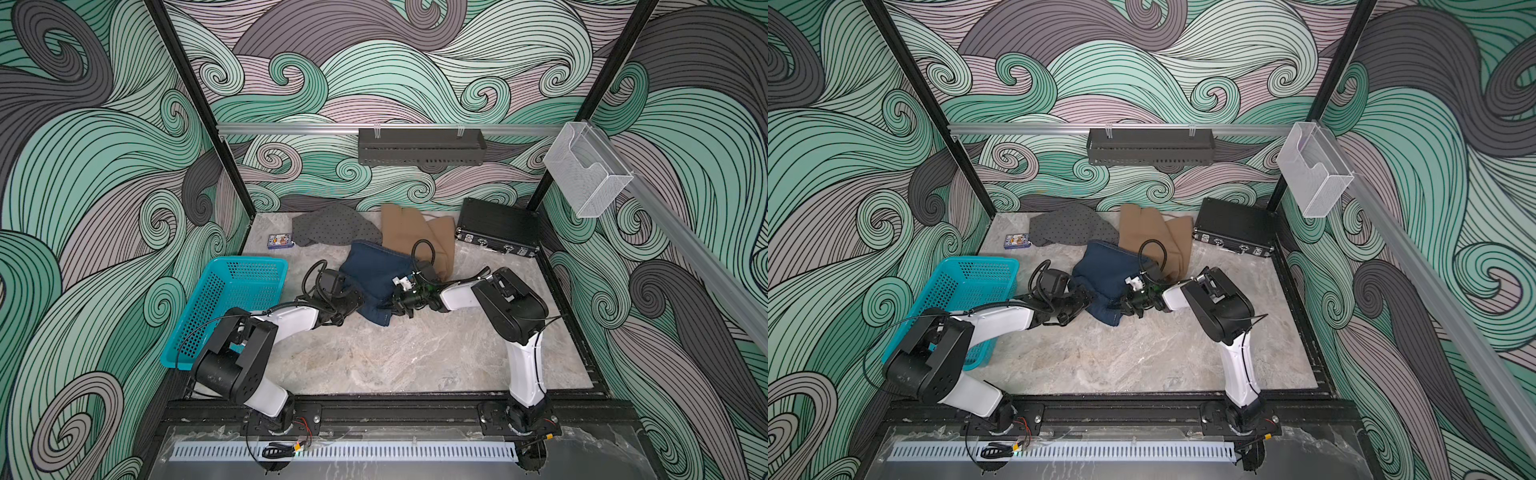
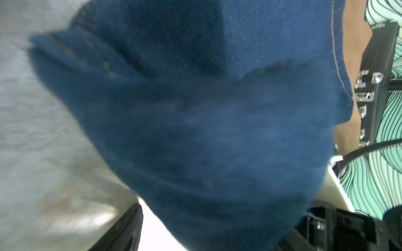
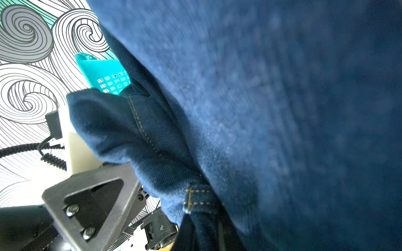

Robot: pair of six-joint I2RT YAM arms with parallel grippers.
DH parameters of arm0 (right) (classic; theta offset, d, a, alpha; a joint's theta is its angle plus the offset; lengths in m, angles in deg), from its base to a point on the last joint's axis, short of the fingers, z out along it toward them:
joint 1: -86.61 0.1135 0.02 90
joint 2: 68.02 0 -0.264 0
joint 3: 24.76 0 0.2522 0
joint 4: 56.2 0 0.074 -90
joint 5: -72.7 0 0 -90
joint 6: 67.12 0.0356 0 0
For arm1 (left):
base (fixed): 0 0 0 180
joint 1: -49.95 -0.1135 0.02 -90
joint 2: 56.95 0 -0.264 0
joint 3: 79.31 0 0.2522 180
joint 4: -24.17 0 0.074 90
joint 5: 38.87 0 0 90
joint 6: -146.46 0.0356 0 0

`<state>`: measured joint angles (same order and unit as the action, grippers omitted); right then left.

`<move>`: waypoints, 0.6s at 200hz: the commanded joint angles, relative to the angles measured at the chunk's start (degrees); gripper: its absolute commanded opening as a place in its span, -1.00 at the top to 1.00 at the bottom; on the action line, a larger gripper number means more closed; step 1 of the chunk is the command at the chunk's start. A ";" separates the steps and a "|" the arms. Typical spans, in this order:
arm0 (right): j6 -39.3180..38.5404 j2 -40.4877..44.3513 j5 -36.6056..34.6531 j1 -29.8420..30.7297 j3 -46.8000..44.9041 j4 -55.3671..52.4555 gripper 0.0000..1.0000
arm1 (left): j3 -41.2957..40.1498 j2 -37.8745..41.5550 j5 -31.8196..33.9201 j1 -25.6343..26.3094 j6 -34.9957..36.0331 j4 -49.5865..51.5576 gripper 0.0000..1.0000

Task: Roll up the skirts
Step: Roll the skirt at the center of the board.

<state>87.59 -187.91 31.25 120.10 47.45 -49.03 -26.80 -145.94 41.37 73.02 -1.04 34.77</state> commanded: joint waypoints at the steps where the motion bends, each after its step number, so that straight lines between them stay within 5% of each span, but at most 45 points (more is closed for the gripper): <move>1: -0.80 -3.68 -4.33 -0.28 -1.06 -8.62 1.00 | 1.48 -4.15 4.80 -0.88 -5.01 -0.40 -0.52; 40: -2.70 -3.34 -4.35 -0.28 -0.51 -9.54 1.00 | 6.36 -8.37 8.39 -2.49 -9.57 9.05 0.03; 69: -5.69 -2.46 -4.71 -0.19 0.08 -11.43 1.00 | 10.09 -10.65 9.39 -3.03 -10.24 15.92 1.00; 89: -8.59 -0.27 -6.29 -0.19 -0.69 -11.52 0.87 | 11.74 -11.83 9.45 -3.59 -9.52 19.55 1.00; 120: -16.21 7.78 -13.21 -0.27 -5.64 -11.93 0.11 | 19.33 -16.64 8.90 -4.46 -4.57 32.12 1.00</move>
<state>79.66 -185.07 25.09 119.95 47.54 -51.81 -10.45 -155.77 41.02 72.26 -7.86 51.14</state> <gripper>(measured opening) 0.333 0.180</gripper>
